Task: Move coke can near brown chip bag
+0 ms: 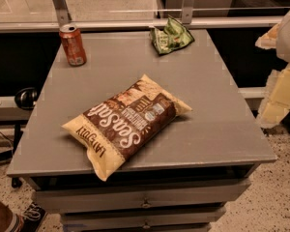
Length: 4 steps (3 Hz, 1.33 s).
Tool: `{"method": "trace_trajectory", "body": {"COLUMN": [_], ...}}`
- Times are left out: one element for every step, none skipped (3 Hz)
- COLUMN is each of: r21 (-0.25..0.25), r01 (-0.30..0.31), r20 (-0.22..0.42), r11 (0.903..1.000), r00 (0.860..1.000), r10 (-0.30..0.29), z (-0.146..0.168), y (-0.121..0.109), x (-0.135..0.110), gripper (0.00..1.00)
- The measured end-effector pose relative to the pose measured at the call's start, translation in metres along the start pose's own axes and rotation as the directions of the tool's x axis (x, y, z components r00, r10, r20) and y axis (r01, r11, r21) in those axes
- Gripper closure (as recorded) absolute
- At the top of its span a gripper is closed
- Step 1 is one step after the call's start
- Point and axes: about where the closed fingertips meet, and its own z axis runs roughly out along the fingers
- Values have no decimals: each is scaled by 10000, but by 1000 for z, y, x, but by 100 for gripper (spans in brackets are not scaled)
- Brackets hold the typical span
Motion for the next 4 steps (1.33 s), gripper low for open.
{"method": "trace_trajectory", "body": {"r21": [0,102,205,640], "r01": [0,74,243,511], "r20": [0,242,1097,2431], "r11": [10000,9999,9995,9966], "r00": [10000,9997,9936,9678], "r10": [0,-76,-264,-653], "z": [0,2,32,66], "y": [0,-5,-30,-69], "x": [0,-6,-34,-79], "gripper": [0,0,0,0]}}
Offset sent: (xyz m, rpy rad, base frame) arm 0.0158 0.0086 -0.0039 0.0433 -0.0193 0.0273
